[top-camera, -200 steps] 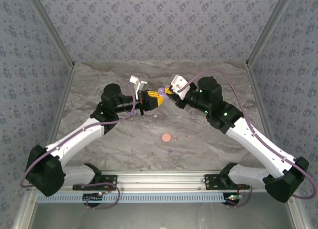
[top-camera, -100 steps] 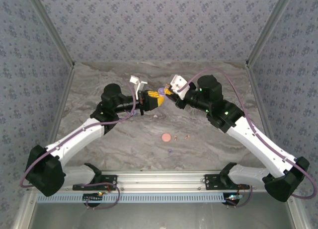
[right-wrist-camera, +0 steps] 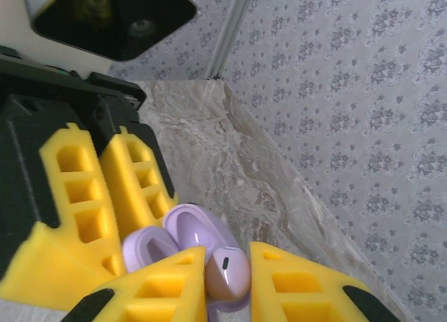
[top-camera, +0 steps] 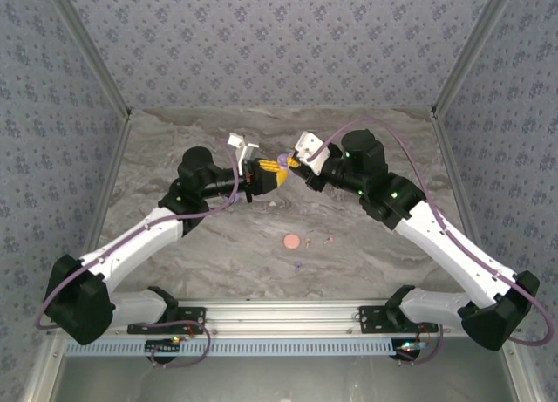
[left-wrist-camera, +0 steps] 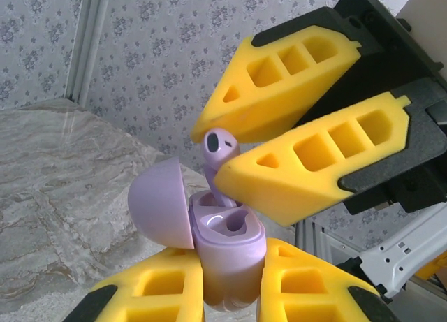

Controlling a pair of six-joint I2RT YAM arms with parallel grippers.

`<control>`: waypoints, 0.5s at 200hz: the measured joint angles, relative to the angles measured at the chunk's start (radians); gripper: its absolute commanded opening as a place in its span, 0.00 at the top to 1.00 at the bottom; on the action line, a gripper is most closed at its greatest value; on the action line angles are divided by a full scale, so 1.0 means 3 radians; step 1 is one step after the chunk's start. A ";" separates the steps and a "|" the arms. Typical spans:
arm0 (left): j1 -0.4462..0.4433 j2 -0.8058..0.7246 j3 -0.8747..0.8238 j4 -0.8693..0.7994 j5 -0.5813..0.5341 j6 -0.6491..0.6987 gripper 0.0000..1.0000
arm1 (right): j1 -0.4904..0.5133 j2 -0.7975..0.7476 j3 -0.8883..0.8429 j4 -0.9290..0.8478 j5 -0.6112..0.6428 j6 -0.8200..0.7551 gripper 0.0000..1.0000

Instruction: Insert the wireless bluetooth earbuds into the charging case

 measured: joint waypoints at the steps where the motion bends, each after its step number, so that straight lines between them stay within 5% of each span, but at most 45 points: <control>1: 0.0000 0.0000 -0.0001 -0.0001 0.0000 0.0000 1.00 | 0.0000 0.0000 0.0000 -0.0001 -0.0001 -0.0001 0.79; 100: -0.0028 -0.0070 -0.0121 0.0122 -0.0025 0.0022 1.00 | -0.0193 0.0001 0.0006 -0.0081 -0.0563 0.0160 0.78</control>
